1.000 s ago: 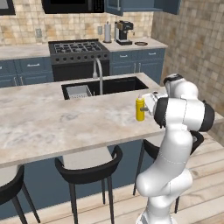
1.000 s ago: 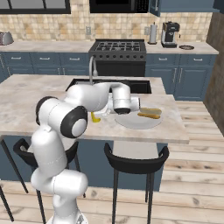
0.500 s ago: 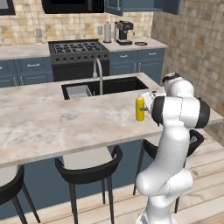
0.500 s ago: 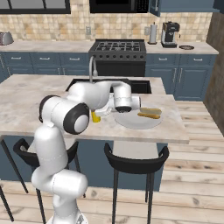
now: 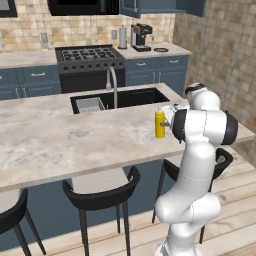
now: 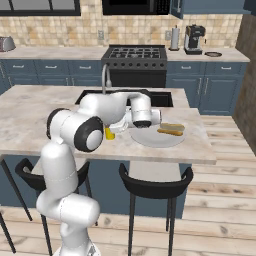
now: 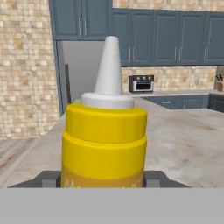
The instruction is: Move the hot dog bun to the plate on the dining table and place the condiment next to that plate. Then navigate to the fridge and take the sausage and place it on the plate as well.
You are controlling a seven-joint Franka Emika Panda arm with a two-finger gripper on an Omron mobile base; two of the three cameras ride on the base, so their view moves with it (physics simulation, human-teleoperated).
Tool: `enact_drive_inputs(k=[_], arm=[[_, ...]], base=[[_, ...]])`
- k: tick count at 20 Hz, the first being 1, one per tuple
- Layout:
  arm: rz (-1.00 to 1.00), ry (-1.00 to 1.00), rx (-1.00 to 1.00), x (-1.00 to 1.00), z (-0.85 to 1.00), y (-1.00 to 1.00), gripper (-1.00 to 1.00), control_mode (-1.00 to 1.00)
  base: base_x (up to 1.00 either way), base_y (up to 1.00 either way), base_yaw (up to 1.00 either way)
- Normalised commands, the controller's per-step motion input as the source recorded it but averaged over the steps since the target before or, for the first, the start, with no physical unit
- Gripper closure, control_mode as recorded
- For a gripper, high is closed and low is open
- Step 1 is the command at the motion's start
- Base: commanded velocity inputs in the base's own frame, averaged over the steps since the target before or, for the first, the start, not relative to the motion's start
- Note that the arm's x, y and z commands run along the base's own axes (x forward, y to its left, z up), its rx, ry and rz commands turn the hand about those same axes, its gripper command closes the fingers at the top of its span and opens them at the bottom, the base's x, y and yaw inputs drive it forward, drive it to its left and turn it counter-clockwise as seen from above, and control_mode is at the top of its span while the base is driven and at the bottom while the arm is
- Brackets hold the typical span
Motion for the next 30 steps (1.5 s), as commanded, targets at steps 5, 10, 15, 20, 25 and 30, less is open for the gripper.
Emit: enact_drive_inputs(k=[5,10,15,20,25,30], arm=[[0.00,-0.09,0.00,-0.03,-0.06,-0.07,-1.00,-1.00],[0.00,-0.07,0.00,-0.14,0.01,-0.18,-1.00,-1.00],[0.00,-0.01,0.00,-0.05,0.16,-0.13,-1.00,-1.00],[-0.04,0.00,0.00,0.06,0.12,-0.10,-1.00,-1.00],[-0.04,0.00,0.00,0.11,0.17,-0.12,-1.00,-1.00],[-0.08,0.00,0.00,-0.01,0.40,-0.19,-1.00,-1.00]], base=[[0.00,0.00,0.00],[0.00,0.00,0.00],[0.00,0.00,0.00],[0.00,0.00,0.00],[0.00,0.00,0.00],[0.00,0.00,0.00]])
